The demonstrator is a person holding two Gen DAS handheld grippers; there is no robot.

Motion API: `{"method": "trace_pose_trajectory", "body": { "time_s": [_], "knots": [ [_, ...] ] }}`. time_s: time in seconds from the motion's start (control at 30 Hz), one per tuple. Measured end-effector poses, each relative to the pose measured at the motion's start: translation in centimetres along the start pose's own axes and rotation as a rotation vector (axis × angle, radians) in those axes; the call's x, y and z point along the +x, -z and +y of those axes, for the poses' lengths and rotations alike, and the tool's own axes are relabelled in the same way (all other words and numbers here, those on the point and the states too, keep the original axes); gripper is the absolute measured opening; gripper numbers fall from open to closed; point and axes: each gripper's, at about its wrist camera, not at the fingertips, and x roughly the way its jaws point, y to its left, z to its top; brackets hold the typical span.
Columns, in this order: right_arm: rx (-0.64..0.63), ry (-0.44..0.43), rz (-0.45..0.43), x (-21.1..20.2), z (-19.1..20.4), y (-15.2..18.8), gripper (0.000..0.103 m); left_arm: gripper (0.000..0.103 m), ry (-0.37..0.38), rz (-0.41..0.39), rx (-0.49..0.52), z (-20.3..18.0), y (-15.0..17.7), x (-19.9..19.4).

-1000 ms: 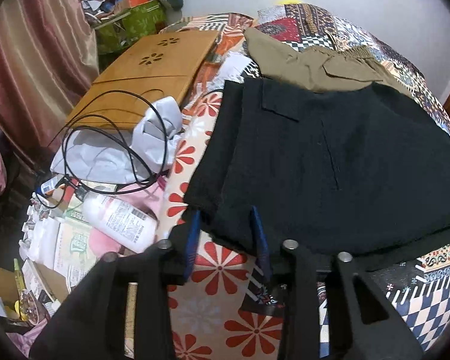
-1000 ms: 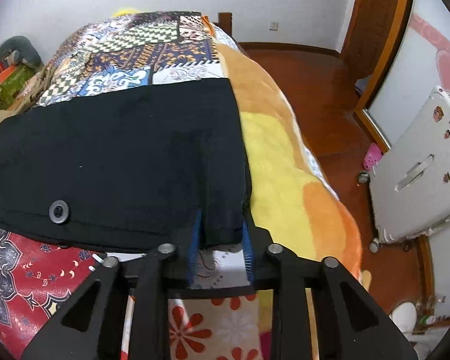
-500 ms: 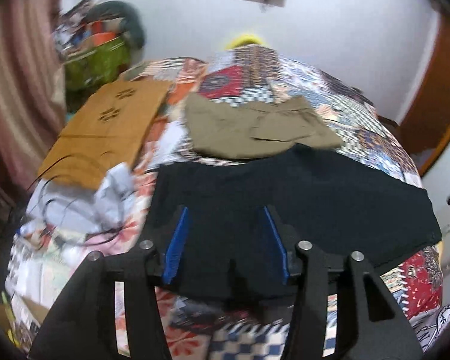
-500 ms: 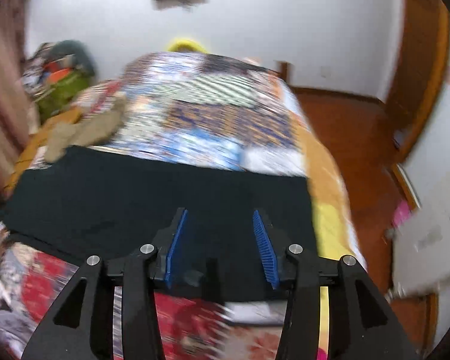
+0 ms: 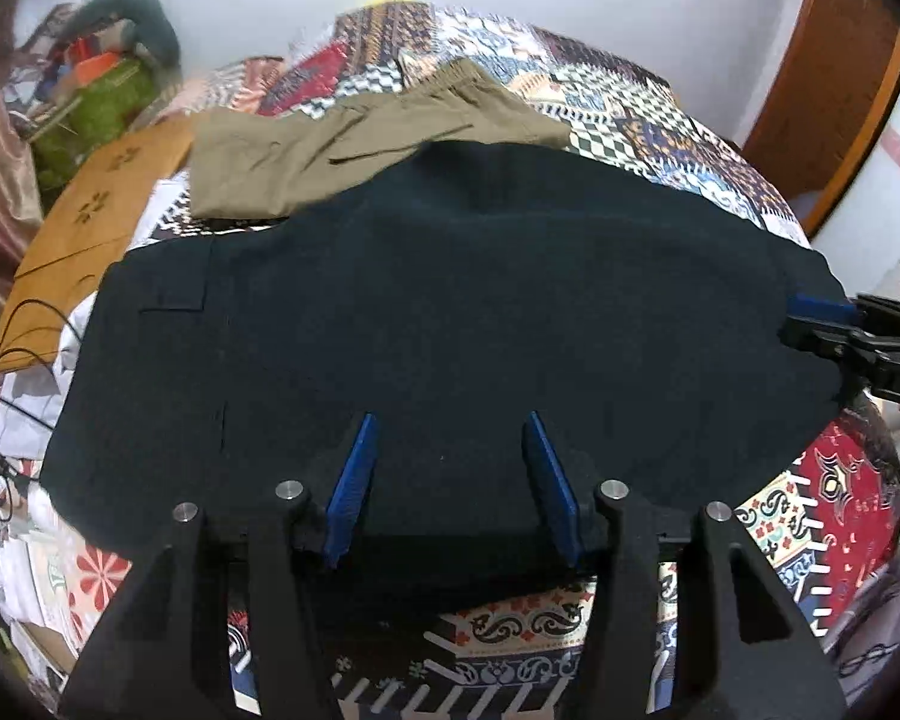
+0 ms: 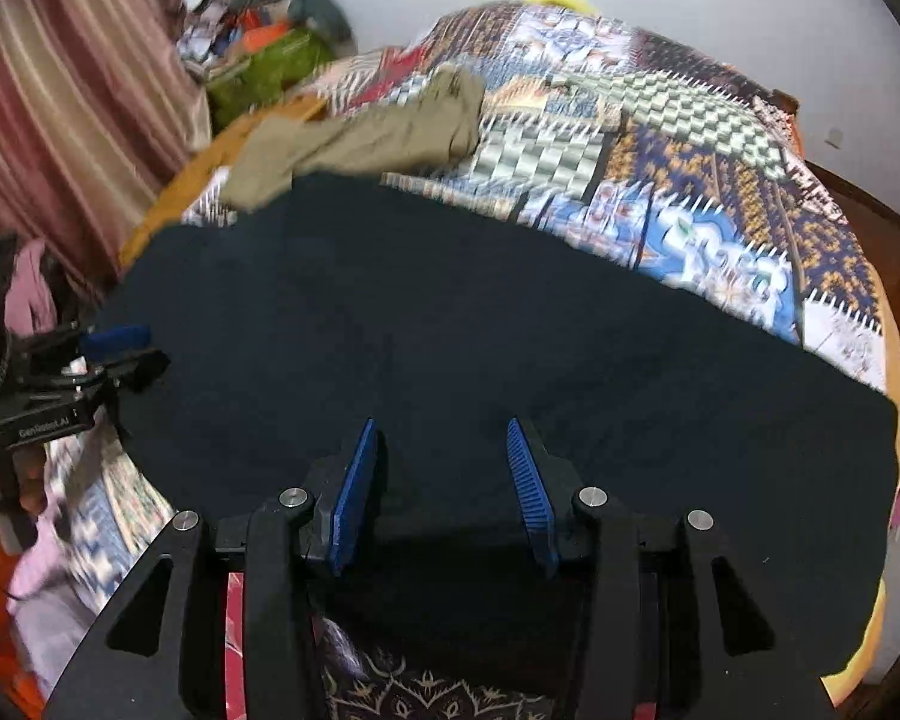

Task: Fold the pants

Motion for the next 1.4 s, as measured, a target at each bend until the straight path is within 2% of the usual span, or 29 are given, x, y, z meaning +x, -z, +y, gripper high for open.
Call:
{"method": "trace_pose_trajectory", "body": {
  "time_s": [0.23,0.4,0.57,0.77,0.93,1.07,1.2,1.4],
  "knots": [
    [0.014,-0.002,0.001,-2.1,-0.5,2.1,0.042,0.06,0.025,0.007,-0.044,0.8,1.3,-0.8],
    [0.069,-0.022,-0.013,-2.6,-1.3,2.9,0.045,0.061,0.006,-0.004,-0.042,0.6,1.9,-1.2],
    [0.084,-0.001,-0.009,-3.6,-1.3,2.9,0.049,0.061,-0.026,0.011,-0.002,0.0,1.0,-2.1],
    [0.184,0.063,-0.049,-6.5,-4.1,4.7,0.051,0.061,-0.01,-0.04,0.042,-1.4,-1.0,-4.1],
    [0.307,0.131,-0.078,-9.3,-7.7,7.5,0.052,0.068,0.006,-0.077,0.114,-4.3,-3.6,-4.1],
    [0.412,0.162,-0.092,-11.0,-10.1,10.1,0.052,0.07,0.034,-0.071,0.174,-7.5,-5.5,-2.7],
    [0.514,0.163,-0.101,-11.7,-11.6,12.4,0.053,0.07,0.063,-0.026,0.233,-11.0,-6.5,-0.3],
    [0.618,0.11,-0.115,-11.2,-13.0,14.2,0.053,0.07,0.119,0.051,0.332,-16.4,-6.0,3.1]
  ]
}}
